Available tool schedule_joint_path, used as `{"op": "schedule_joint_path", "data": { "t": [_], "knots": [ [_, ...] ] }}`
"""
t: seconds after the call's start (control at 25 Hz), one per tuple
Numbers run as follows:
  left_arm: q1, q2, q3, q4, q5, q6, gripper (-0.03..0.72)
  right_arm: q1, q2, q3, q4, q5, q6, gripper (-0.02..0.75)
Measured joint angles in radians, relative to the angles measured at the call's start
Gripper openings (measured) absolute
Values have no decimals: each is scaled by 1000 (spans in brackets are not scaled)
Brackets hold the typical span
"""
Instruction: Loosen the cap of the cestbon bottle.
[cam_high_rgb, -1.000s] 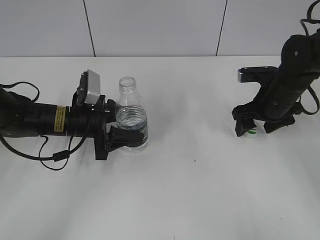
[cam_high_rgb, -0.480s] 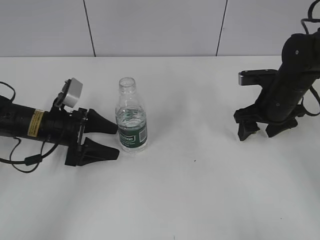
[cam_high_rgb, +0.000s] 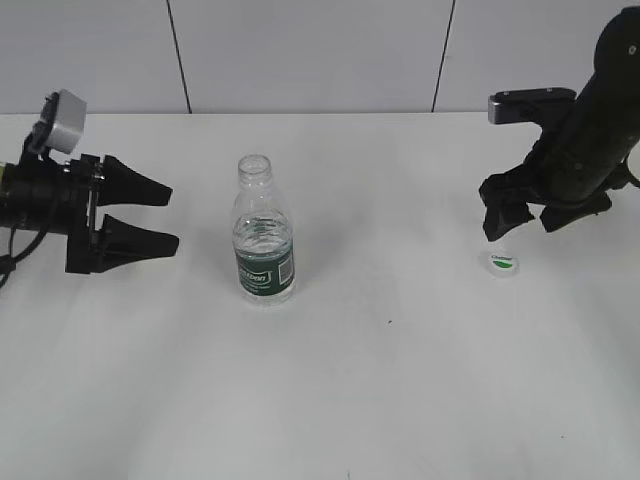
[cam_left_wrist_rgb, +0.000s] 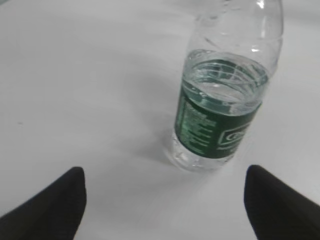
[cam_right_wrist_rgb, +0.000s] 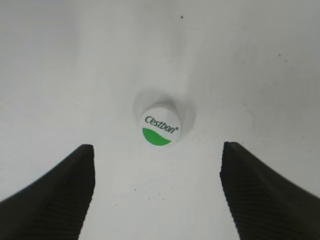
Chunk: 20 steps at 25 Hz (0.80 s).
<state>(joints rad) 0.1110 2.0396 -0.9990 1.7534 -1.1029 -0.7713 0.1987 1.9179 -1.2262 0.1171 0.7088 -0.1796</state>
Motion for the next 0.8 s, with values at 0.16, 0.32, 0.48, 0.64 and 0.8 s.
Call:
{"op": "schedule_joint_path", "data": {
  "t": [0.16,0.32,0.48,0.64,0.8],
  "knots": [
    [13,-94,1,-24,109,-1,573,0,-41,-37,-11,2,-15,594],
    [13,-205,1,-128,310,-2,524,0,-61,-96,-52,8,-22,594],
    [13,-298,1,-201,545,-8,501,0,-77,-163,-102,15,-23,594],
    [13,-350,1,-262,766,-58,498,0,-79,-229,-148,47,-23,593],
    [13,-362,1,-330,965,-113,496,0,-79,-294,-249,111,5,591]
  ]
}}
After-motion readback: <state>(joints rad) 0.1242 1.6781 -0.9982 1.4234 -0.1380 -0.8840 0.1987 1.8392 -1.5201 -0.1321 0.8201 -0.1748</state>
